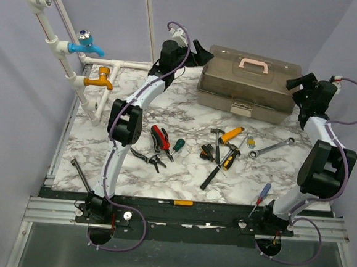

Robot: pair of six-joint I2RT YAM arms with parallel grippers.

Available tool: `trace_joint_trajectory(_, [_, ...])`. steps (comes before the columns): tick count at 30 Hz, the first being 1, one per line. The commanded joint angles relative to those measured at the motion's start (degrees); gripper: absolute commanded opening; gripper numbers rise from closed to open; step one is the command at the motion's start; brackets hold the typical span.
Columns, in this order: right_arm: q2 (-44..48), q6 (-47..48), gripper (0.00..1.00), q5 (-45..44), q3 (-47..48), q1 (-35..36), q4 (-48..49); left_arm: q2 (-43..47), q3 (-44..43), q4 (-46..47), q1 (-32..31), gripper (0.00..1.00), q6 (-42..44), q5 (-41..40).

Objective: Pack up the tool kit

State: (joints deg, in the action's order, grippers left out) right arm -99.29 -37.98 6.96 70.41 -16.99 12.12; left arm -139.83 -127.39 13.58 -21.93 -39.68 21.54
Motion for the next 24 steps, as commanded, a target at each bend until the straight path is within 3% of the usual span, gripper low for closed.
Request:
trace_joint_trajectory(1, [6.69, -4.01, 0.92, 5.29, -11.09, 2.44, -4.11, -5.24, -4.54, 7.85, 0.77, 0.96, -5.69, 6.27])
trace_joint_trajectory(8, [23.01, -2.76, 0.92, -4.4, -23.72, 19.23, -10.03, -4.31, -2.38, 9.51, 0.92, 0.96, -6.49, 8.3])
trace_joint_trajectory(11, [30.6, -2.09, 0.92, -8.02, -28.48, 20.07, -10.36, -1.54, 2.18, 11.89, 1.35, 0.96, -6.56, 9.28])
trace_joint_trajectory(15, [31.22, 6.26, 0.93, -16.64, -21.06, 20.07, -17.95, 1.39, 4.26, 11.9, 1.94, 0.96, -6.13, 9.18])
trace_joint_trajectory(19, [30.75, 9.58, 0.93, -16.43, -15.85, 20.07, -20.8, 5.47, 5.58, 8.5, 1.98, 0.96, -2.67, 8.25])
trace_joint_trajectory(24, [30.69, 12.72, 0.91, -14.72, -12.72, 20.07, -20.87, 15.61, 15.31, 6.92, 2.4, 0.98, 3.67, 2.53])
